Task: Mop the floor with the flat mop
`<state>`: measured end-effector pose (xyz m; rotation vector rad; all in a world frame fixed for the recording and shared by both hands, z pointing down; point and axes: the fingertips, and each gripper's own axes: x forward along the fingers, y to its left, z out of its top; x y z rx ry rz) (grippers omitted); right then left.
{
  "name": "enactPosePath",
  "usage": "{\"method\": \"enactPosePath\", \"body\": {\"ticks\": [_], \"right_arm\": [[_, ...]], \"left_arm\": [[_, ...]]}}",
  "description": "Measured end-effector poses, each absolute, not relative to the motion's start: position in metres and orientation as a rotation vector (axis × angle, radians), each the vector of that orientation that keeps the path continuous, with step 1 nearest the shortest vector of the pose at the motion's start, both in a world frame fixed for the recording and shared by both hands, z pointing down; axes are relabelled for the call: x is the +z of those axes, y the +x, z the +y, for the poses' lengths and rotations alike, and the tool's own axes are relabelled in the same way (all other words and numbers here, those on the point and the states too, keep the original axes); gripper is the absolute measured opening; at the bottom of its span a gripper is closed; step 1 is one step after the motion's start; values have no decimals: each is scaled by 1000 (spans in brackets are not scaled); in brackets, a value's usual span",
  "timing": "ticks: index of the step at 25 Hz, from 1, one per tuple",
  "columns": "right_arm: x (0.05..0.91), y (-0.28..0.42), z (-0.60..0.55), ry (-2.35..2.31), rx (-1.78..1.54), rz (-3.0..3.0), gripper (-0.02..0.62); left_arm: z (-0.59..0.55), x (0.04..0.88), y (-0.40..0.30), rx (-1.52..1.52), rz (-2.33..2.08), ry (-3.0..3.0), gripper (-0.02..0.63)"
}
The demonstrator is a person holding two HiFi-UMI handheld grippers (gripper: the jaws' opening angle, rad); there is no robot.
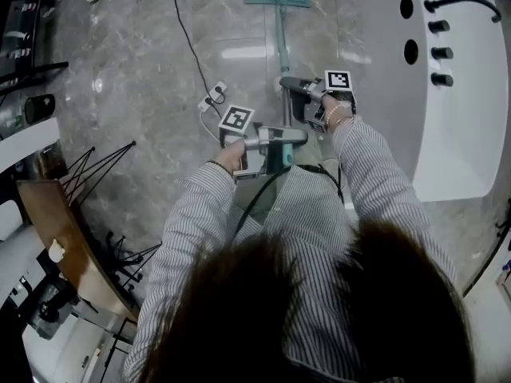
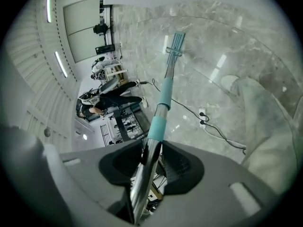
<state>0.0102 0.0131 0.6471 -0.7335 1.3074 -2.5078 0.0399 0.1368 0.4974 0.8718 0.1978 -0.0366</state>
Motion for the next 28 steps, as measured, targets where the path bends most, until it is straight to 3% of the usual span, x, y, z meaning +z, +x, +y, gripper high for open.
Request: {"method": "enactPosePath", "body": {"ticks": [15,28], "right_arm": [[612,-40,217,-712,-2351,1083,133],[605,-41,254,-648,-2417,1163,137]], "left_arm": [[333,443,-8,-33,361,830,74],[368,435,0,-83,362,798,63]]}}
